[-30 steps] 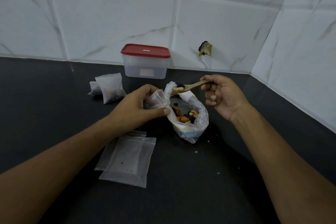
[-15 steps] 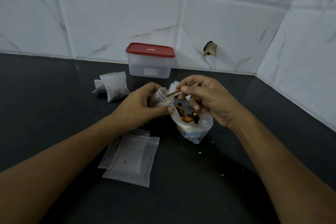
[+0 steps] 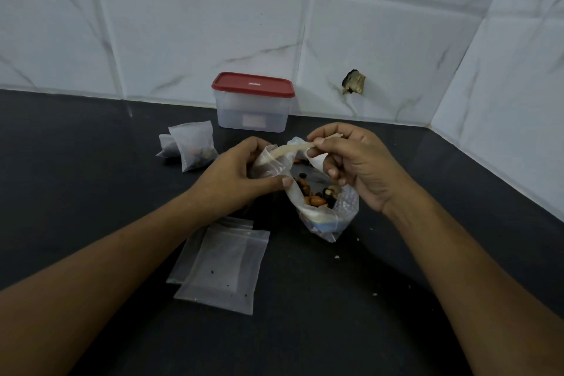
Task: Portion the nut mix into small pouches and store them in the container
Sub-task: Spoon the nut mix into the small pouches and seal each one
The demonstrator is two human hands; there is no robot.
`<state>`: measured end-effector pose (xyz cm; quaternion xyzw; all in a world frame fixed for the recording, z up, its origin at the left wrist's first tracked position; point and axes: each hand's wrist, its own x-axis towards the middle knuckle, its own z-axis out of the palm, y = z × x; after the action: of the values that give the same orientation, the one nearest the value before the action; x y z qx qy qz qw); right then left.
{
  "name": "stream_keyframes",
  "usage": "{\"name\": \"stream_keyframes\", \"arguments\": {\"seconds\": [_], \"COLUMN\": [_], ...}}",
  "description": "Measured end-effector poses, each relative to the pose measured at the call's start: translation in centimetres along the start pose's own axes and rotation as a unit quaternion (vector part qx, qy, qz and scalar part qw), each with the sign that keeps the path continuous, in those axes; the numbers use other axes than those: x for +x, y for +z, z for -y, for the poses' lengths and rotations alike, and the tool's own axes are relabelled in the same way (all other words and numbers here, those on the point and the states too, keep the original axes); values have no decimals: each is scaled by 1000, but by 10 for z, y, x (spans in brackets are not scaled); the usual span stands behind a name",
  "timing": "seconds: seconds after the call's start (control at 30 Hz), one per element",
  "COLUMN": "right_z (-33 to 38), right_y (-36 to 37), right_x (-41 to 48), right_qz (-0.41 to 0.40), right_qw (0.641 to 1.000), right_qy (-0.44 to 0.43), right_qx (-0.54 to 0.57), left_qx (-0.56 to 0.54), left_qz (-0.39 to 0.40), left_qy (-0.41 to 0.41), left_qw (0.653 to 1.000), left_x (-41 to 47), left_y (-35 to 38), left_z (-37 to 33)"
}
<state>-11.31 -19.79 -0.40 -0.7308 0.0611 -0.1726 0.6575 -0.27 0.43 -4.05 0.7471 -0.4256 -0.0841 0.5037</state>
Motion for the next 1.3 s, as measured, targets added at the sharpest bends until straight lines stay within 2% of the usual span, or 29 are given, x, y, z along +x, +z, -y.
{"name": "stream_keyframes", "arguments": {"seconds": [0.4,0.6,0.7,0.8,0.9,1.03,1.13,1.23,1.3], "right_z": [-1,-10,-16,-21,-22,-21,-21,-18,-13], "right_y": [-20,-33,-33,-33,-34,-32,-29,-20,-8], "right_x": [7,10,11,12,13,12,10,9,6], "right_qz": [-146,-208,-199,-177,-192,-224,-244,-226,-198], "right_qw": [987,976,972,969,963,944,896,863,862], "right_qy": [25,30,55,80,70,2,-110,-205,-240], "right_qx": [55,-60,-113,-151,-177,-241,-355,-403,-400], "left_qx": [-3,-10,-22,-33,-57,-102,-131,-123,-128], "left_qz": [-12,-16,-20,12,39,29,-2,-26,-32], "left_qy": [-12,-22,-26,-44,-65,-81,-103,-100,-101], "left_qw": [1000,1000,999,998,995,991,986,987,986], "left_x": [0,-1,0,0,-1,-2,-1,3,6], "left_y": [0,0,-2,-5,-7,-10,-10,-11,-12], "left_z": [1,-3,-3,-5,-9,-15,-12,-5,-1]}}
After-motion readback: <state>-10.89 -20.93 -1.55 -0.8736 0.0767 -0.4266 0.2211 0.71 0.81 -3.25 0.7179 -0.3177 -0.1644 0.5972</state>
